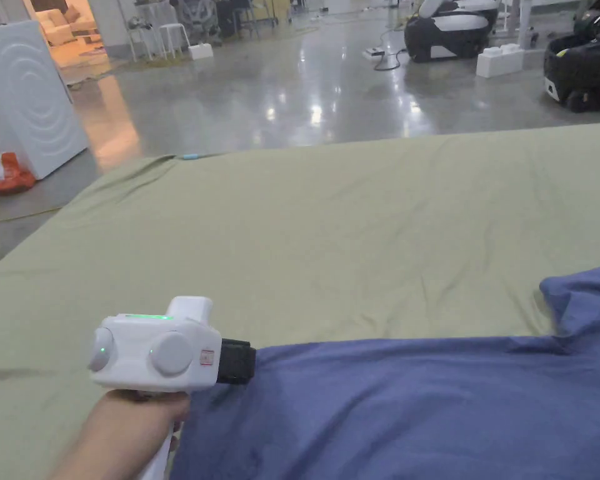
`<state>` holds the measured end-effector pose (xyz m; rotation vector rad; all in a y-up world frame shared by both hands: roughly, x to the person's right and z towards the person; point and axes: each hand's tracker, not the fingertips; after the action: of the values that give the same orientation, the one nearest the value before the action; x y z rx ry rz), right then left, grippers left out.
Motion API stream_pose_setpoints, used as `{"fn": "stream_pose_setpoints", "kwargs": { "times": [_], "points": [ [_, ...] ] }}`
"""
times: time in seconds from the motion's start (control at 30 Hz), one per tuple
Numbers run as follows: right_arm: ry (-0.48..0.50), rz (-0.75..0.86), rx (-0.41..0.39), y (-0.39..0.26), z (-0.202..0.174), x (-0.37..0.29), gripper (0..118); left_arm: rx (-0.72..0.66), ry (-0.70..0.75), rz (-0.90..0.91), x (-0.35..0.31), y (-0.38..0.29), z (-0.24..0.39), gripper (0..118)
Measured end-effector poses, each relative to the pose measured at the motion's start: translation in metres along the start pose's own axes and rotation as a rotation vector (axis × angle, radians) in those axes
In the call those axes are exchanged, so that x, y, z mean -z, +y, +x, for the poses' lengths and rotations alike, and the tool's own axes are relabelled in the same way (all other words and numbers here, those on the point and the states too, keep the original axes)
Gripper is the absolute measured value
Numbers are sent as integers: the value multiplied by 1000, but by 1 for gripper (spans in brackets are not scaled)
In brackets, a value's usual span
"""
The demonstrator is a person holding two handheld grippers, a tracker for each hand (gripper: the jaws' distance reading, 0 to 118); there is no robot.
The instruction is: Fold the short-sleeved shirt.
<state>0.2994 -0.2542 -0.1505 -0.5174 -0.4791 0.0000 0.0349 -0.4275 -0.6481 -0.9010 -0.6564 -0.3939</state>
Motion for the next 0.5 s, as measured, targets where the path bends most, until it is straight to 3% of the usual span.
{"fn": "stream_pose_setpoints", "kwargs": {
  "times": [0.03,0.07,0.1,0.2,0.23,0.3,0.37,0.4,0.43,0.5],
  "points": [
    [-1,-13,-9,2,2,6,3,-10,0,58,-9,-5,2,82],
    [-6,-23,-15,3,5,11,3,19,29,134,-21,-4,4,52],
    [-3,-35,-12,5,10,18,3,54,7,161,-33,-4,8,1],
    [22,-88,68,1,40,45,4,98,-60,207,-57,-15,20,1],
    [11,-115,84,3,49,57,11,88,-114,179,-59,-13,19,1],
    [-27,-191,109,4,69,89,38,92,-137,191,-75,-20,22,1],
    [-25,-309,157,4,90,129,92,126,-128,217,-86,-19,25,1],
    [-24,-371,174,1,97,151,111,110,-139,226,-91,-19,23,1],
    [-54,-405,171,-3,101,170,116,74,-167,230,-95,-19,21,1],
    [-130,-448,102,-14,105,205,113,14,-209,222,-99,-17,19,1]
  ]
}}
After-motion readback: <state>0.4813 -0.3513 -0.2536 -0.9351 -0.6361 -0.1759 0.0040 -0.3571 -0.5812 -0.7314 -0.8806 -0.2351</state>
